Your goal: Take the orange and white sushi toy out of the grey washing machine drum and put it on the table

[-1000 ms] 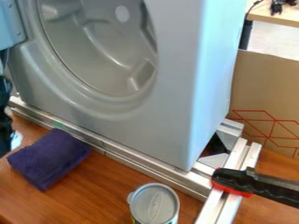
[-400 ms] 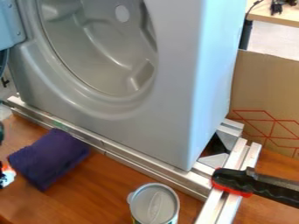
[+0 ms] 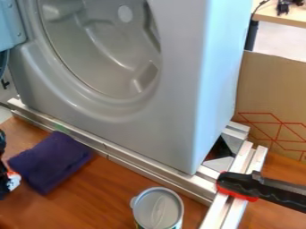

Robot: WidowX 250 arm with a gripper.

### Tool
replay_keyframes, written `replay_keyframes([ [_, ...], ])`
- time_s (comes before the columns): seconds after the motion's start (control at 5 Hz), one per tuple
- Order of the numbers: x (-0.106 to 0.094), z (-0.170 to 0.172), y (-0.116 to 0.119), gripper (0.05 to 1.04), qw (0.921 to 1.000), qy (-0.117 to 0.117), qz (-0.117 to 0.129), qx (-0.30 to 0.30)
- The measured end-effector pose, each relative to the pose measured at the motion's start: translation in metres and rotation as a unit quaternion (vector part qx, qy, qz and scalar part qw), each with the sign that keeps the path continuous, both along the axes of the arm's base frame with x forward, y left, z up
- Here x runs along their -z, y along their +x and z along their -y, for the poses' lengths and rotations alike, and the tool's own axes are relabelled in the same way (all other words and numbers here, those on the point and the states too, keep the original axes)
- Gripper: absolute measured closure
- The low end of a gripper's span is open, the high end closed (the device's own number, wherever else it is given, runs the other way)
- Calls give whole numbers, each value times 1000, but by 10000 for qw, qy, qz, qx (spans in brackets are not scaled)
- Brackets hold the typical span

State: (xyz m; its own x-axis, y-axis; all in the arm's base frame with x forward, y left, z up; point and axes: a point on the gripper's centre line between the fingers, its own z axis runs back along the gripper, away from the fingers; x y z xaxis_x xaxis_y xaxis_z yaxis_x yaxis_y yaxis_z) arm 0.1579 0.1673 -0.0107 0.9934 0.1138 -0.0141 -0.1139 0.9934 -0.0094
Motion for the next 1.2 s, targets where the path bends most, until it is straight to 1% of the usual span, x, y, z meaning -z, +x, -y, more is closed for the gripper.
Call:
replay_keyframes([
  [0.2,14,-3,4,496,9997,-140,27,-203],
  [0.4,18,-7,10,497,9994,-244,29,-258],
  [0.6,19,-7,7,421,9990,-188,-81,-390],
  [0.8,20,-7,-3,127,9977,-152,-371,-538],
  [1.0,3,-8,-1,77,9975,83,-371,-594],
  [1.2,-10,-2,3,81,9981,-40,-250,-558],
])
